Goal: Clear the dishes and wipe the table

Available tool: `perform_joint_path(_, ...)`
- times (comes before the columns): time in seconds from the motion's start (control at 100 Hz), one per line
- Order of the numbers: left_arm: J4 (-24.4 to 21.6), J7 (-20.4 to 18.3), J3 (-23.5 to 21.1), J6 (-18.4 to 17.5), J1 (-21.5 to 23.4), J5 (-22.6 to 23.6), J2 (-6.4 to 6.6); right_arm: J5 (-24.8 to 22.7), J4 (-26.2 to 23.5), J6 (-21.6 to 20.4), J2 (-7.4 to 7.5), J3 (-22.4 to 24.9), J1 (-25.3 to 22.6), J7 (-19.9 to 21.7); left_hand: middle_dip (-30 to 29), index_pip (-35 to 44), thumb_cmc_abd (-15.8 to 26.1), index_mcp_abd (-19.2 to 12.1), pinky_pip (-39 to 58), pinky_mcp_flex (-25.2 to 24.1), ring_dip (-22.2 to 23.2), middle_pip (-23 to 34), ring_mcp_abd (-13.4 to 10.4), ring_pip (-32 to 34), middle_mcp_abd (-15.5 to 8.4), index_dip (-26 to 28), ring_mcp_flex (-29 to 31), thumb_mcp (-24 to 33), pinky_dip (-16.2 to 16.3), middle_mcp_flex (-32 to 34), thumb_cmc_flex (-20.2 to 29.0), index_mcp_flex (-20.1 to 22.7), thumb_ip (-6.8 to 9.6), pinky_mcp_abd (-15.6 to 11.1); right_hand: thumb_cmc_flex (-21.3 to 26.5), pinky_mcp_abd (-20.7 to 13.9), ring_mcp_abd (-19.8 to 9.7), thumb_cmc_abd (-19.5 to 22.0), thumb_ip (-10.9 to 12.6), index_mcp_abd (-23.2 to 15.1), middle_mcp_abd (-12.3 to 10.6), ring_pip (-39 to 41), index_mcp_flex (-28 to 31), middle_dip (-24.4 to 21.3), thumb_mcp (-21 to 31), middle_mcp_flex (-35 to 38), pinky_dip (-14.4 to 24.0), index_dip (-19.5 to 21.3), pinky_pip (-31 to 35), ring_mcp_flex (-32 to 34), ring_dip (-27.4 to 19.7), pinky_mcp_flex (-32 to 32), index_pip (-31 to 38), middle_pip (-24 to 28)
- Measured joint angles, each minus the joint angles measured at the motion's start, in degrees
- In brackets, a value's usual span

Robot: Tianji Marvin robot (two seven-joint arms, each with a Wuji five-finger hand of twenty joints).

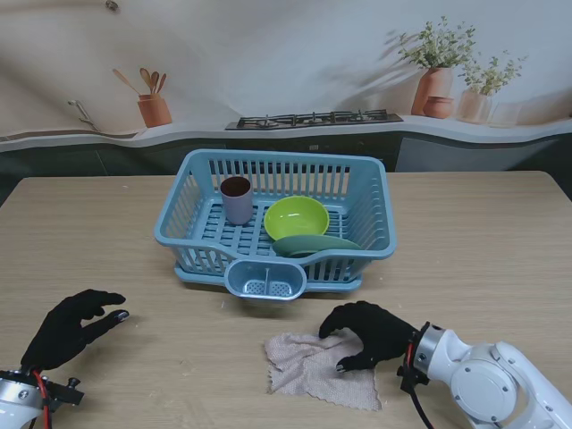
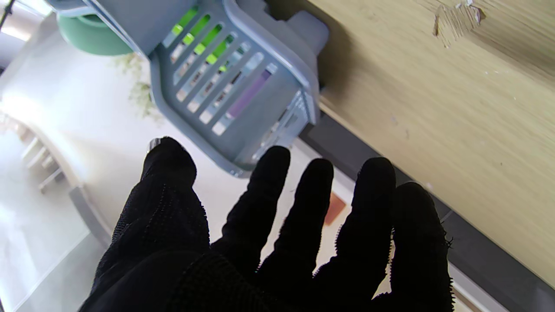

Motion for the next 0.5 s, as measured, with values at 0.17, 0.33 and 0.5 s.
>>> perform_joint_path(0.17, 0.0, -0.4, 0.0, 0.0, 0.0, 0.0, 0.03, -2.4, 0.4, -0.4, -0.29, 2.6, -1.2, -1.6, 0.0, 0.0, 0.0, 0.0, 0.0, 0.0, 0.0, 0.0, 0.0, 0.0, 0.0, 0.0, 0.0, 0.0, 0.0, 0.0, 0.0, 0.0, 0.0, 0.0, 0.1, -0.1, 1.0, -1.4, 0.0, 0.5, 0.8, 4.5, 0.0, 1.8, 0.1, 0.7, 0.8, 2.4, 3.2, 0.7, 2.2, 1.3, 3.7, 3.9)
perform_joint_path(0.33, 0.0, -0.4, 0.0, 0.0, 0.0, 0.1, 0.03, -5.2, 1.5, -1.3, -0.58, 4.6, -1.6, -3.5, 0.0, 0.0, 0.0, 0.0, 0.0, 0.0, 0.0, 0.0, 0.0, 0.0, 0.0, 0.0, 0.0, 0.0, 0.0, 0.0, 0.0, 0.0, 0.0, 0.0, 0.1, -0.2, 1.3, -1.4, 0.0, 0.6, 0.8, 5.9, 0.0, 2.2, 0.1, 0.7, 1.0, 3.1, 4.4, 1.2, 3.0, 1.8, 5.2, 5.3)
perform_joint_path(0.5, 0.0, -0.2, -0.1, -0.4, 0.0, 0.9, 0.03, -8.7, 3.6, -2.1, -0.76, 6.2, -1.4, -5.9, 0.0, 0.0, 0.0, 0.0, 0.0, 0.0, 0.0, 0.0, 0.0, 0.0, 0.0, 0.0, 0.0, 0.0, 0.0, 0.0, 0.0, 0.0, 0.0, 0.0, 0.1, -0.6, 1.3, -2.0, 0.0, 1.1, 0.8, 6.2, 0.0, 2.2, 0.1, 0.7, 1.3, 3.1, 4.6, 1.3, 3.4, 1.8, 5.4, 5.5)
